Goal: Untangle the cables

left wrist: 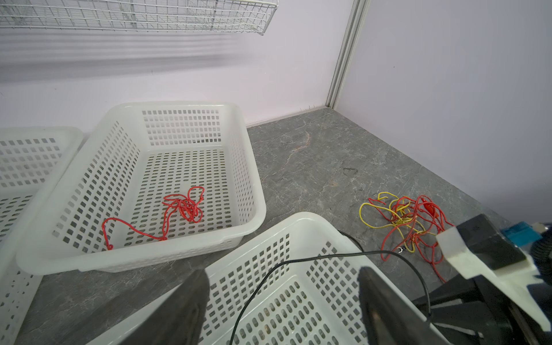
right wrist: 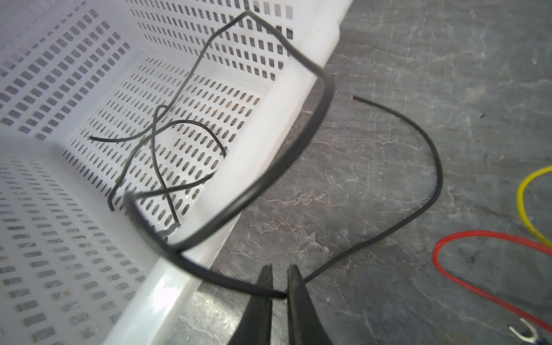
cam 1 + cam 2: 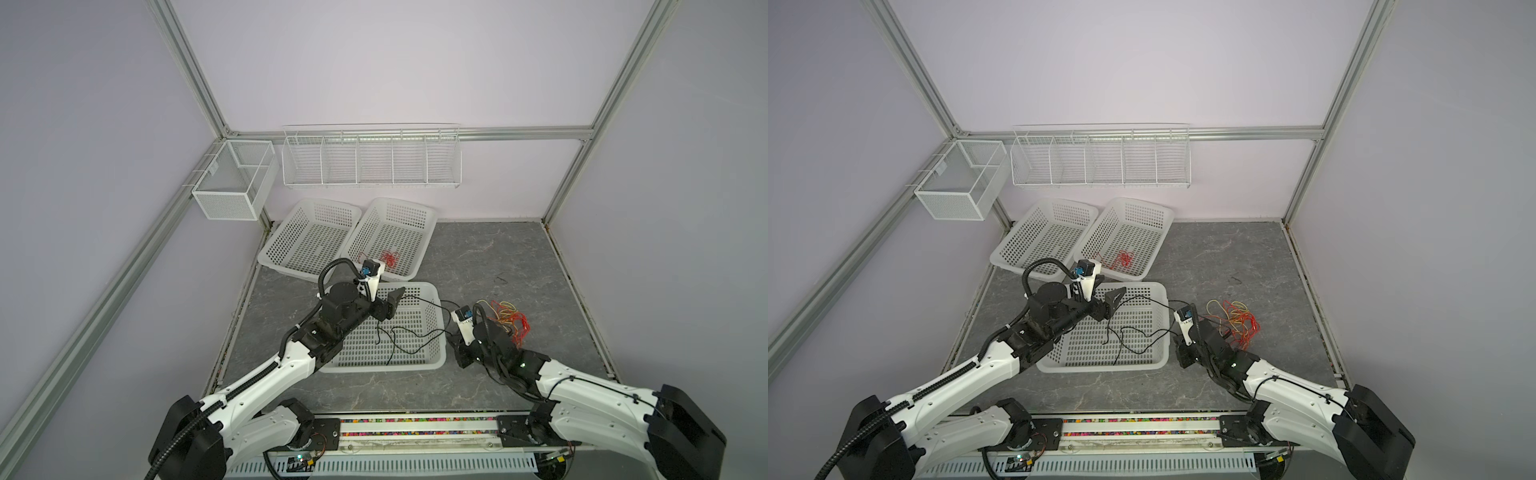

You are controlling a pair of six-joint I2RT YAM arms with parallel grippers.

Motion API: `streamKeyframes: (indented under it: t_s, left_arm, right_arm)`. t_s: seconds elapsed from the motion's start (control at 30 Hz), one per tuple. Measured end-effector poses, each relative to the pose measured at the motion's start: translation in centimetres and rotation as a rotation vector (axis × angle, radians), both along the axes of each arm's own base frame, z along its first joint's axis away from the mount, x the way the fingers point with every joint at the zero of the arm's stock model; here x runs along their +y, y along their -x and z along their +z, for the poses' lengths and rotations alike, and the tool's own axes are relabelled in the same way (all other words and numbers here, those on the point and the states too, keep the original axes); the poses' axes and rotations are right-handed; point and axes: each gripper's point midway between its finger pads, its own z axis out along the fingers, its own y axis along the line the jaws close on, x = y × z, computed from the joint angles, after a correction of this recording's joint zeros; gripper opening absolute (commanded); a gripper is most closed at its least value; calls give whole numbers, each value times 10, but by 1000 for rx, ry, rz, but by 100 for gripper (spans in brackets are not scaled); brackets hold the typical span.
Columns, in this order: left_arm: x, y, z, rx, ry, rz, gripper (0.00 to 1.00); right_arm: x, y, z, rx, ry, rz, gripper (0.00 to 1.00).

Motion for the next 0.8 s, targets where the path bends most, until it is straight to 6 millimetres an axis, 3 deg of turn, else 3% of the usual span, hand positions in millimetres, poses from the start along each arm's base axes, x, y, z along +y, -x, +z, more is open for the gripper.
streamKeyframes:
  t_s: [0.33,0.6,0.8]
  left_arm:
    - [0,0,0,-1,0,3,78]
    - [6,-3,5,-20,2,33,78]
    - [12,-6,12,-42,9,73,78]
  right_arm:
    - [-17,0,47,-97,0,-31,7]
    - [-19,-5,134,-245,-25,-23,7]
    - [11,-11,193,-351,-2,72,7]
